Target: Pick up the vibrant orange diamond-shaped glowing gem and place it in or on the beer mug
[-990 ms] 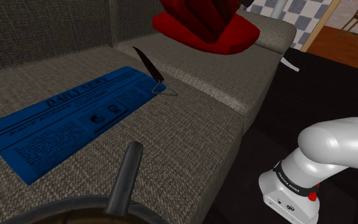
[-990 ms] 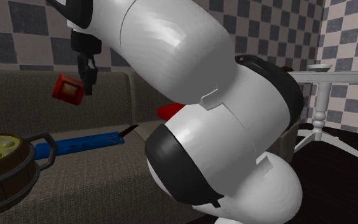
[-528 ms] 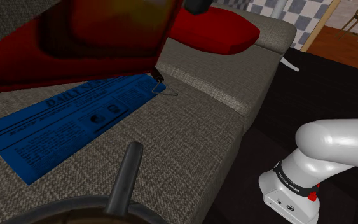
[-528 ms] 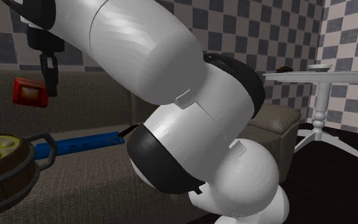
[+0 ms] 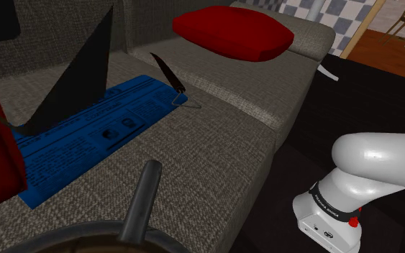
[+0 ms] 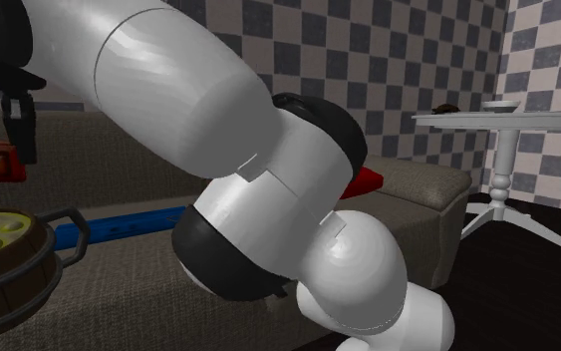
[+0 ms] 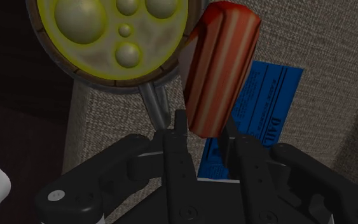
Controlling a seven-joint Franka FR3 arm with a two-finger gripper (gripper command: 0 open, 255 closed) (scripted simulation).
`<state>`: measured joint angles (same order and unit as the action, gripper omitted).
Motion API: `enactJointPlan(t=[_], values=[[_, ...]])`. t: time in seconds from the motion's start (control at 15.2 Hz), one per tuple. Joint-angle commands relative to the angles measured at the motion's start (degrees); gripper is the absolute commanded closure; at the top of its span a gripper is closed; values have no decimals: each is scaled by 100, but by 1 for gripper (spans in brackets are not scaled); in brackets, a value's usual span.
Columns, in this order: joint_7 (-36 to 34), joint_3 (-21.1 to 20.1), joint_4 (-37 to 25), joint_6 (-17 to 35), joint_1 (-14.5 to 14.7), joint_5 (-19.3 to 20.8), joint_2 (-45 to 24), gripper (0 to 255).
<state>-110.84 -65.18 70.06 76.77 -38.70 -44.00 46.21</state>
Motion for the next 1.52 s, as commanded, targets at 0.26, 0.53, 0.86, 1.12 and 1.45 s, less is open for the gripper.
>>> enactJointPlan(t=[0.26, 0.53, 0.86, 1.12, 1.45], values=[[157, 134, 796, 403, 390, -98, 325, 255], [250, 185, 1244, 627, 594, -167, 511, 255], [249, 183, 1244, 629, 596, -164, 508, 255], [244, 176, 1229, 626, 587, -161, 501, 0], [247, 182, 1244, 631, 598, -161, 506, 0]])
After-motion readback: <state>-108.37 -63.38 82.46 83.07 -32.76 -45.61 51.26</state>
